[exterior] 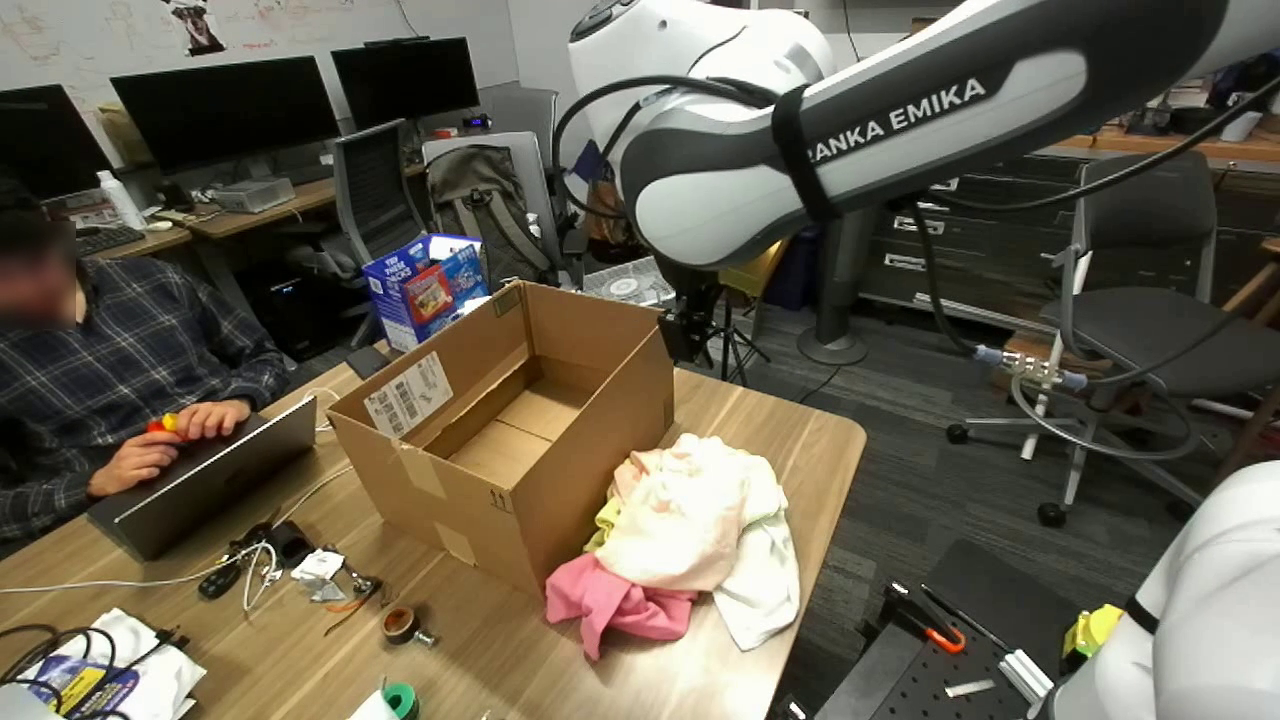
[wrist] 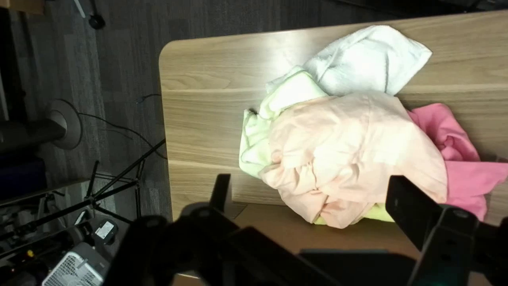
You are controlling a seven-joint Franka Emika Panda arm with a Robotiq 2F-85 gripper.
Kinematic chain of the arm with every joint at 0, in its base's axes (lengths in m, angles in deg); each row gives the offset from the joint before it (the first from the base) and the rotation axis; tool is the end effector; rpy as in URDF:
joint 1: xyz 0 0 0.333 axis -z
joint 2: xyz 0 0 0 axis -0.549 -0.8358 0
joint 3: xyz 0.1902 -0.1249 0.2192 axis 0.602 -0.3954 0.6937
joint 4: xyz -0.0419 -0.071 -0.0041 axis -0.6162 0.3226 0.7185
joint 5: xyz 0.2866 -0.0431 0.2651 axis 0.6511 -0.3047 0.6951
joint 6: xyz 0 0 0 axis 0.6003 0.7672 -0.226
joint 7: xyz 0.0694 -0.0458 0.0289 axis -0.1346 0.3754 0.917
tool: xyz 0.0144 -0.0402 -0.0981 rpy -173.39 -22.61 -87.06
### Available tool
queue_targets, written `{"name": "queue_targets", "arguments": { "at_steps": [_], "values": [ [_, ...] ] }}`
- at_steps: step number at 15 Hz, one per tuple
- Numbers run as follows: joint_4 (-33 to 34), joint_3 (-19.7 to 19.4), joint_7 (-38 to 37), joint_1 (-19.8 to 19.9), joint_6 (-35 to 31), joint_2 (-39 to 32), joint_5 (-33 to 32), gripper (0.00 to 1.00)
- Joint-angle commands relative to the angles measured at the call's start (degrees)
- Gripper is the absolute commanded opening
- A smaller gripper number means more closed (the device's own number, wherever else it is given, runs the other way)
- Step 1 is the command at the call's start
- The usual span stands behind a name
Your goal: Pick up the clothes from the table and put them in the box
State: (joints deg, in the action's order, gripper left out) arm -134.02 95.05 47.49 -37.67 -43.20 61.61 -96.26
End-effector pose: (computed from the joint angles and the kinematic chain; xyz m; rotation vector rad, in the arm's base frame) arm 0.4553 0.0816 0.4788 2.6817 0.4344 -0.0528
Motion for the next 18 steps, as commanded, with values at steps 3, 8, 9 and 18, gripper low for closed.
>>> {"name": "queue_targets", "arguments": {
  "at_steps": [3,8,9,18],
  "values": [
    [-0.71,-1.31,7.58,-0.37,-0.43,-0.48,-4.54,1.00],
    [-2.11,-2.27,10.49,-0.28,-1.16,-2.20,-4.40,1.00],
    [-2.37,-2.48,10.74,-0.29,-1.45,-2.73,-3.96,1.00],
    [-2.60,-5.00,13.55,0.10,-8.70,-8.02,3.10,1.00]
  ]
}}
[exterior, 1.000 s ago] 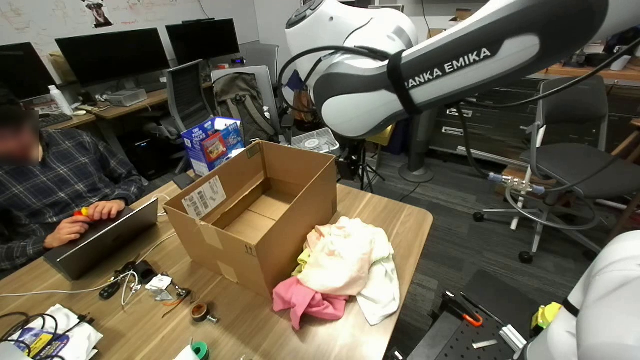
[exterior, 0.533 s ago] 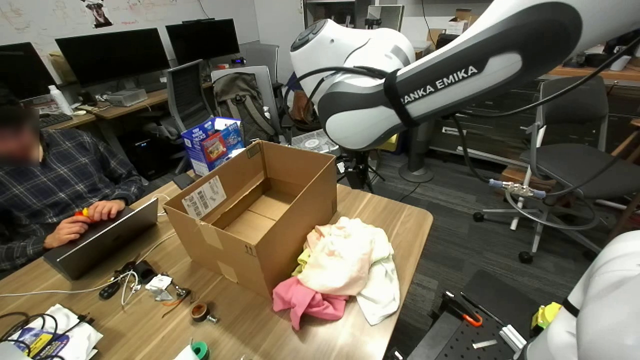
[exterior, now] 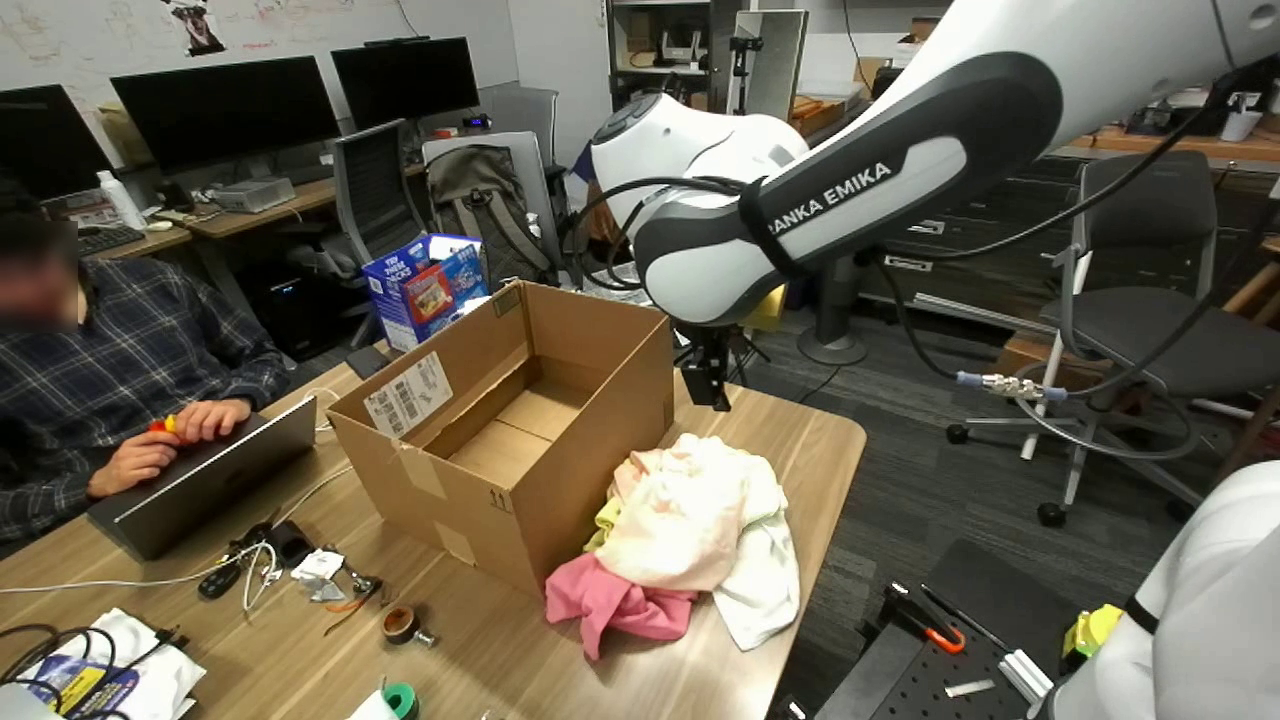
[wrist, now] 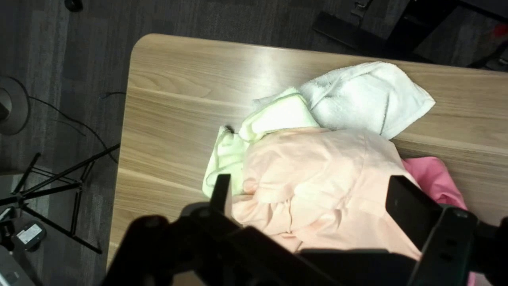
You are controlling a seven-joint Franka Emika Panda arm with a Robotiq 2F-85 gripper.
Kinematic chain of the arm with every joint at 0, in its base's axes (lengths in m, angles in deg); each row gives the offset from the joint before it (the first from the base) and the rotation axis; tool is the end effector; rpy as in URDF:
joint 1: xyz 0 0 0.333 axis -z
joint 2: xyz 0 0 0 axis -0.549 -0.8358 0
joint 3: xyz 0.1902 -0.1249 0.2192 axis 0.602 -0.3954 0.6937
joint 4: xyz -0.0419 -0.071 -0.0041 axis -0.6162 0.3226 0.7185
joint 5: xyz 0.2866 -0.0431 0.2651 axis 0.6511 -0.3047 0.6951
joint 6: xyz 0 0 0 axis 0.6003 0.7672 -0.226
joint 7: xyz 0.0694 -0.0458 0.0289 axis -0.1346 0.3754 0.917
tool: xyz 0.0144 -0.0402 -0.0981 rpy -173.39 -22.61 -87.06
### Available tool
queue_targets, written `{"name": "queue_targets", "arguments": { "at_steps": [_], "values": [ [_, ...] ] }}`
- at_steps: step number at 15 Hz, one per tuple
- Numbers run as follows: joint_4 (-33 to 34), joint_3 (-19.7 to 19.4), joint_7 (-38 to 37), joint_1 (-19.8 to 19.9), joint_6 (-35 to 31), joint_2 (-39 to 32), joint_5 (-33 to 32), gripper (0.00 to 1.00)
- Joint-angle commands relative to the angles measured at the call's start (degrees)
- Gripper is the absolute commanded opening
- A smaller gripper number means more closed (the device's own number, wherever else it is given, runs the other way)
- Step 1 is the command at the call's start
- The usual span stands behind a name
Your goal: Pick up the clothes from the table and put them in the box
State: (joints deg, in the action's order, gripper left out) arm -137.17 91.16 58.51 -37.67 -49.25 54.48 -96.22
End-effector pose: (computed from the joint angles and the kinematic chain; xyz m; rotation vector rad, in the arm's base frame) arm 0.4723 0.0546 0.4028 2.6816 0.6885 -0.2256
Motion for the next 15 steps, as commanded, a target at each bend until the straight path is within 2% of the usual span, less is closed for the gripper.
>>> {"name": "queue_targets", "arguments": {
  "at_steps": [1,7,12,15],
  "values": [
    [0.64,-1.41,3.00,0.21,-3.31,-1.35,4.20,1.00],
    [0.28,-2.93,4.84,0.82,-10.33,-4.14,9.29,1.00],
    [0.39,-3.53,4.78,1.68,-21.02,-8.82,13.62,1.00],
    [0.54,-3.61,4.38,2.46,-26.35,-12.01,13.31,1.00]
  ]
}}
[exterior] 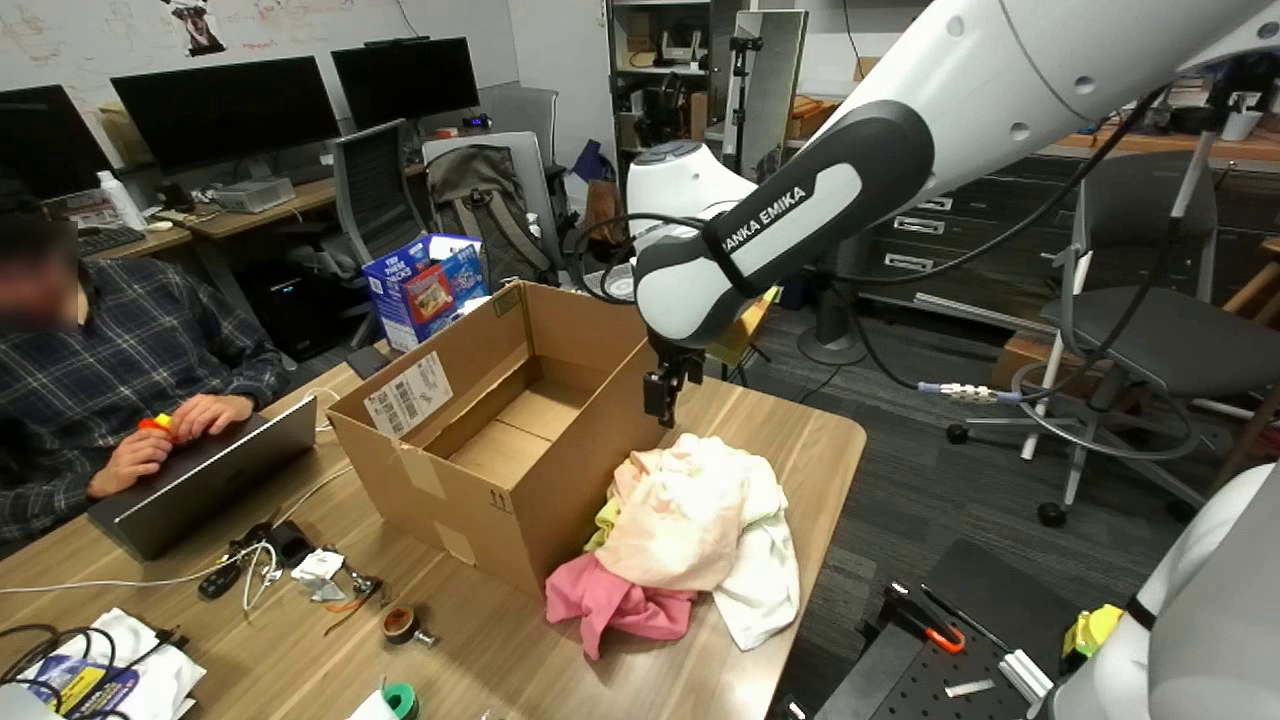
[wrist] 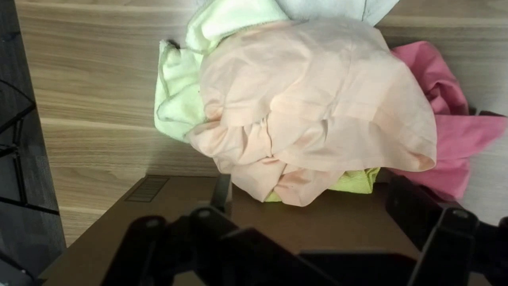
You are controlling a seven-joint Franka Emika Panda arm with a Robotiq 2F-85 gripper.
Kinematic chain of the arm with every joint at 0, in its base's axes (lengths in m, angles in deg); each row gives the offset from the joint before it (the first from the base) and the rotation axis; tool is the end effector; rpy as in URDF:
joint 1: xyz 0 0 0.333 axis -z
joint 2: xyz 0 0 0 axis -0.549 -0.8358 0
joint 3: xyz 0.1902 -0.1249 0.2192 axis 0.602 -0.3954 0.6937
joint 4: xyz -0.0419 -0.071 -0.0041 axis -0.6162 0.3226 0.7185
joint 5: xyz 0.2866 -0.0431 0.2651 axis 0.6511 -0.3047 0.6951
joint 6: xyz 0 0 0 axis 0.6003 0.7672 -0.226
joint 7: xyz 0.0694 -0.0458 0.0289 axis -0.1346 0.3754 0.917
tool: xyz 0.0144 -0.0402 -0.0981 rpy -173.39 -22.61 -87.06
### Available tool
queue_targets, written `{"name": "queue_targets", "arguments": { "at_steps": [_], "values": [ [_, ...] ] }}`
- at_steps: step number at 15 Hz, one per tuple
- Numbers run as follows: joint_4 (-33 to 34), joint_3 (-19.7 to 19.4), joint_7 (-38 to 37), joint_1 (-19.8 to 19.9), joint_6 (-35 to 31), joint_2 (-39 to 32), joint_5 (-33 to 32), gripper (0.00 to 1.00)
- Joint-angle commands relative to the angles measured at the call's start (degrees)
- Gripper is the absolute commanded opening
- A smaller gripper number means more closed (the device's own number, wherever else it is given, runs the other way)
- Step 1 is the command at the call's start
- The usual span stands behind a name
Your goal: Pick up the clothes from the table and put them in the box
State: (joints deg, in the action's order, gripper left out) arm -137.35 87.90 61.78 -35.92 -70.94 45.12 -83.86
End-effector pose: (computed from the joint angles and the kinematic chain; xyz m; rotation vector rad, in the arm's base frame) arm 0.5188 0.0382 0.3470 2.9449 0.6119 0.0592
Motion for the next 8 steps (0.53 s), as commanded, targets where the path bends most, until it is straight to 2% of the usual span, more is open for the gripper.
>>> {"name": "queue_targets", "arguments": {
  "at_steps": [1,8],
  "values": [
    [0.77,-0.41,1.05,1.01,-6.22,-3.68,0.59,1.00],
    [0.02,-1.81,0.15,2.73,-12.83,-8.69,-2.35,1.00]
  ]
}}
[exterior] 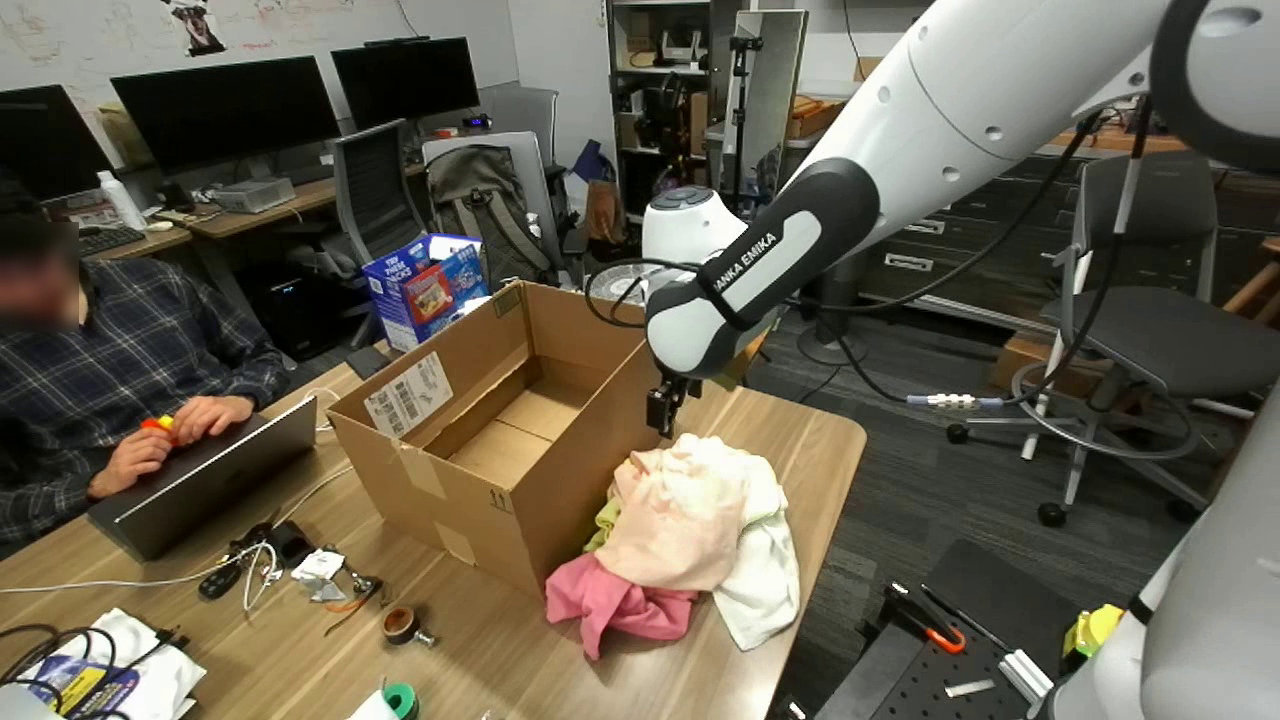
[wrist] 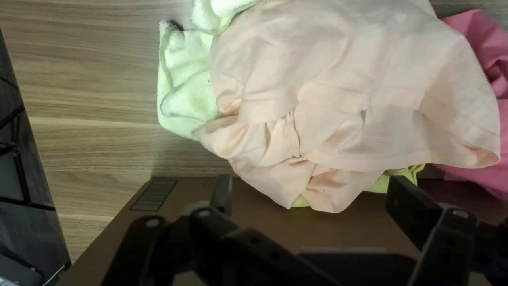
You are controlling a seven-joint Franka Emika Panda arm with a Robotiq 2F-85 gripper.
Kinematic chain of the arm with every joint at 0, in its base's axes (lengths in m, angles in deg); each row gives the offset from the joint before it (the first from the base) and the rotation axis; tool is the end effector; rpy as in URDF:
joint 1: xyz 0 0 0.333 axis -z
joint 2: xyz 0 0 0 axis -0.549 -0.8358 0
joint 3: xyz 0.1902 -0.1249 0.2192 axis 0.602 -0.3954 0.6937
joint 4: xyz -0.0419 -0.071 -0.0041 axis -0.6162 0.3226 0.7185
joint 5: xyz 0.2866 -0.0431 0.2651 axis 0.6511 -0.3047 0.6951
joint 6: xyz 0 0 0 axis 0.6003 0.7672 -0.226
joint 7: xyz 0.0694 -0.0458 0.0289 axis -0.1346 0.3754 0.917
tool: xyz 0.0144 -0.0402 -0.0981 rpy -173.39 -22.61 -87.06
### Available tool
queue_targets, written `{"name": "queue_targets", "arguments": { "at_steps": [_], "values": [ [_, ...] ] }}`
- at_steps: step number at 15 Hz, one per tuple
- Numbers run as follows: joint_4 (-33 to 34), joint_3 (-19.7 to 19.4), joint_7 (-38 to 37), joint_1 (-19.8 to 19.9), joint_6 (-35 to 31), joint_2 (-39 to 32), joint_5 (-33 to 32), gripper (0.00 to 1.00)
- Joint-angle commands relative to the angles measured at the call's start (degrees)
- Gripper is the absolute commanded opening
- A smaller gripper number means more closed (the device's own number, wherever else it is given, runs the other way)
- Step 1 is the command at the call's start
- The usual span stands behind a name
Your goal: Pick up the clothes from the table and put them in the box
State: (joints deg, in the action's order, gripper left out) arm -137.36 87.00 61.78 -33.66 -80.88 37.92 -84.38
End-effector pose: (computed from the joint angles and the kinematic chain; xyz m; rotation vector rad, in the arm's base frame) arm 0.5357 0.0143 0.2968 2.9624 0.5694 0.1276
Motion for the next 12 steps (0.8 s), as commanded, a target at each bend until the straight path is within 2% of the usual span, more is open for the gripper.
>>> {"name": "queue_targets", "arguments": {
  "at_steps": [1,12],
  "values": [
    [-0.13,-1.20,0.07,0.66,-3.56,-2.09,-2.32,1.00],
    [-1.69,-3.24,-0.26,1.48,-9.17,-7.00,-4.64,1.00]
  ]
}}
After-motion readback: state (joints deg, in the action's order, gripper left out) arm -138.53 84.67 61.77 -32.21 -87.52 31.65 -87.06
